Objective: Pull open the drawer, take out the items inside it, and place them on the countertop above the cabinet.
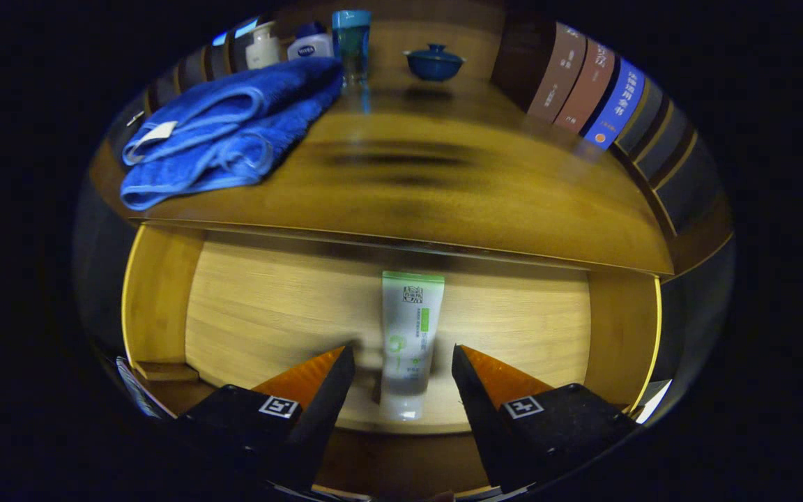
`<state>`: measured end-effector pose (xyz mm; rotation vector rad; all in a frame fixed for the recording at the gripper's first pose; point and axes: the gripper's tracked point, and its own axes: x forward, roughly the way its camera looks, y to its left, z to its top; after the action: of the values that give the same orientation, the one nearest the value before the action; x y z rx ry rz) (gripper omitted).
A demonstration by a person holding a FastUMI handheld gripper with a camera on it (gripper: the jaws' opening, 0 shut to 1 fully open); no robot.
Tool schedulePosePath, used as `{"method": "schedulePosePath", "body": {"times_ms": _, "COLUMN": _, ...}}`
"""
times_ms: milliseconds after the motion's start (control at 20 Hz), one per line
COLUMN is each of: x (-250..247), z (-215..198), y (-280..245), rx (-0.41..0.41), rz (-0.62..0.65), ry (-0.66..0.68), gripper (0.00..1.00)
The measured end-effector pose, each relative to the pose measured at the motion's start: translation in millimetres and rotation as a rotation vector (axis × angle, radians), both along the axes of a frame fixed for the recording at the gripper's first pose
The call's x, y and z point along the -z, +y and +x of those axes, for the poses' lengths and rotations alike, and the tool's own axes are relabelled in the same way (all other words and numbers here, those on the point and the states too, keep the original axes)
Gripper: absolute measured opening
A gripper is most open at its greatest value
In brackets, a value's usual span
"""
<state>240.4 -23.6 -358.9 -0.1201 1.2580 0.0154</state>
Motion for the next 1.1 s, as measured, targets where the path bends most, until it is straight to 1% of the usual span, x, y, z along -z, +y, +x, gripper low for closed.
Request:
{"method": "schedulePosePath", "body": {"times_ms": 150, "x": 20.3, "z": 2.2, "y": -6.0, "rx": 0.043, "rz": -0.008, "ry": 0.045, "gripper": 0.71}}
{"method": "schedulePosePath", "body": {"times_ms": 250, "x": 27.1, "z": 4.6, "y": -4.7, "rx": 0.078, "rz": 0.013, "ry": 0.059, "gripper": 0.64}}
{"method": "schedulePosePath", "body": {"times_ms": 300, "x": 35.0, "z": 9.1, "y": -5.3, "rx": 0.081, "rz": 0.015, "ry": 0.052, "gripper": 0.61}}
{"method": "schedulePosePath", "body": {"times_ms": 350, "x": 27.8, "z": 7.9, "y": -6.3, "rx": 0.071, "rz": 0.012, "ry": 0.052, "gripper": 0.57}}
{"method": "schedulePosePath", "body": {"times_ms": 500, "x": 20.7, "z": -2.3, "y": 0.8, "rx": 0.069, "rz": 0.034, "ry": 0.060, "gripper": 0.35}}
{"method": "schedulePosePath", "body": {"times_ms": 650, "x": 10.2, "z": -17.2, "y": 14.2, "rx": 0.064, "rz": 0.088, "ry": 0.066, "gripper": 0.35}}
{"method": "schedulePosePath", "body": {"times_ms": 800, "x": -9.7, "z": -28.4, "y": 18.1, "rx": 0.040, "rz": 0.095, "ry": 0.047, "gripper": 0.35}}
{"method": "schedulePosePath", "body": {"times_ms": 1100, "x": -61.4, "z": -31.5, "y": 17.6, "rx": 0.036, "rz": 0.125, "ry": -0.017, "gripper": 0.35}}
